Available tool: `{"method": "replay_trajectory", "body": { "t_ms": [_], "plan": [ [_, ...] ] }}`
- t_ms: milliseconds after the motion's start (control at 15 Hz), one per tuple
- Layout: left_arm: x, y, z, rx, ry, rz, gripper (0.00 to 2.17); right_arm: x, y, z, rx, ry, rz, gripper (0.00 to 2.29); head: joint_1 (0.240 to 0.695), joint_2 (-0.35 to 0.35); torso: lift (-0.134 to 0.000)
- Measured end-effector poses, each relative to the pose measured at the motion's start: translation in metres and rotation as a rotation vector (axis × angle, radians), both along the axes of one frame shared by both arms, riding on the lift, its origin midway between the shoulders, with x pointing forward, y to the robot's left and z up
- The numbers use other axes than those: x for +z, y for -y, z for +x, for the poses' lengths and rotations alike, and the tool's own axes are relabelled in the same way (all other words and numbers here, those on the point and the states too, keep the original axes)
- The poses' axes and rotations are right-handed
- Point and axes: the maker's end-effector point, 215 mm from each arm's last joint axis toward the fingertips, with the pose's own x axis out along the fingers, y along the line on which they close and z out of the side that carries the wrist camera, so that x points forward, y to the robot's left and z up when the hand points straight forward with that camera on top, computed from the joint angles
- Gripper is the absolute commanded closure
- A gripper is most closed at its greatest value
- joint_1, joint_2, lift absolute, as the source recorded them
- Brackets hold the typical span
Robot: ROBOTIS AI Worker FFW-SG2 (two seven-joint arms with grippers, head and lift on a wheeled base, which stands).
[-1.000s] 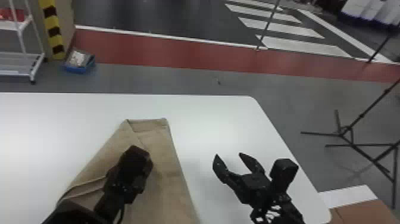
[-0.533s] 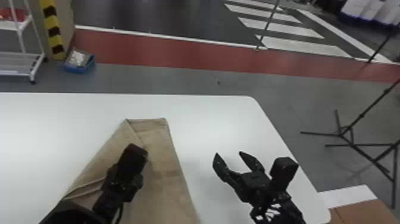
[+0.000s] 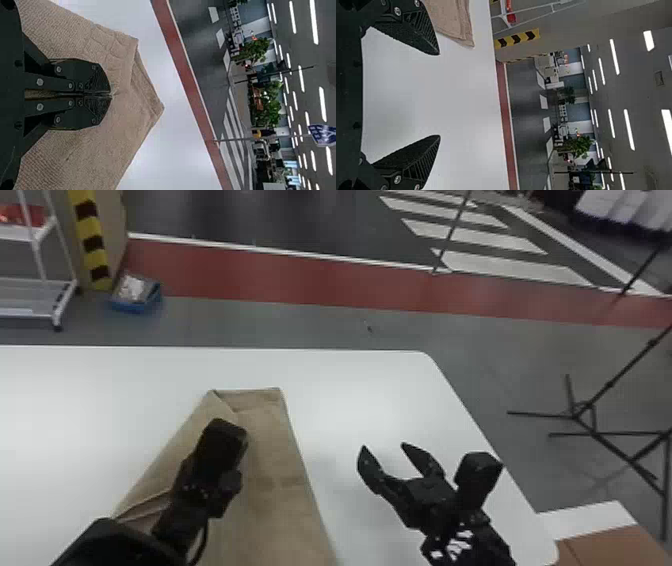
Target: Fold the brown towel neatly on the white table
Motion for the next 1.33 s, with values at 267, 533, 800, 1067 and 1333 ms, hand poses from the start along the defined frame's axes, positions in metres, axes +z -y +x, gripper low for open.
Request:
{"method": "replay_trajectory", "body": {
  "t_ms": [267, 533, 800, 1067, 1333],
  "plan": [
    [0.013, -0.020, 0.010, 0.041, 0.024, -0.011, 1.10, 0.009, -0.052, -0.003, 0.112, 0.018, 0.025, 0.16, 0.695, -0.230, -0.120],
    [0.018, -0.043, 0.019, 0.088, 0.041, -0.007, 1.10, 0.008, -0.143, -0.012, 0.298, 0.024, -0.001, 0.28, 0.695, -0.101, -0.120],
    [0.035, -0.050, 0.026, 0.112, 0.100, -0.022, 1.10, 0.002, -0.204, -0.023, 0.410, 0.031, -0.049, 0.28, 0.695, -0.028, -0.120],
    [0.050, -0.050, 0.028, 0.116, 0.133, -0.037, 1.10, -0.010, -0.228, -0.015, 0.432, 0.039, -0.092, 0.29, 0.695, 0.005, -0.119],
    [0.050, -0.050, 0.027, 0.116, 0.134, -0.035, 1.10, -0.016, -0.254, 0.002, 0.488, 0.073, -0.112, 0.35, 0.695, 0.035, -0.119]
  ]
}}
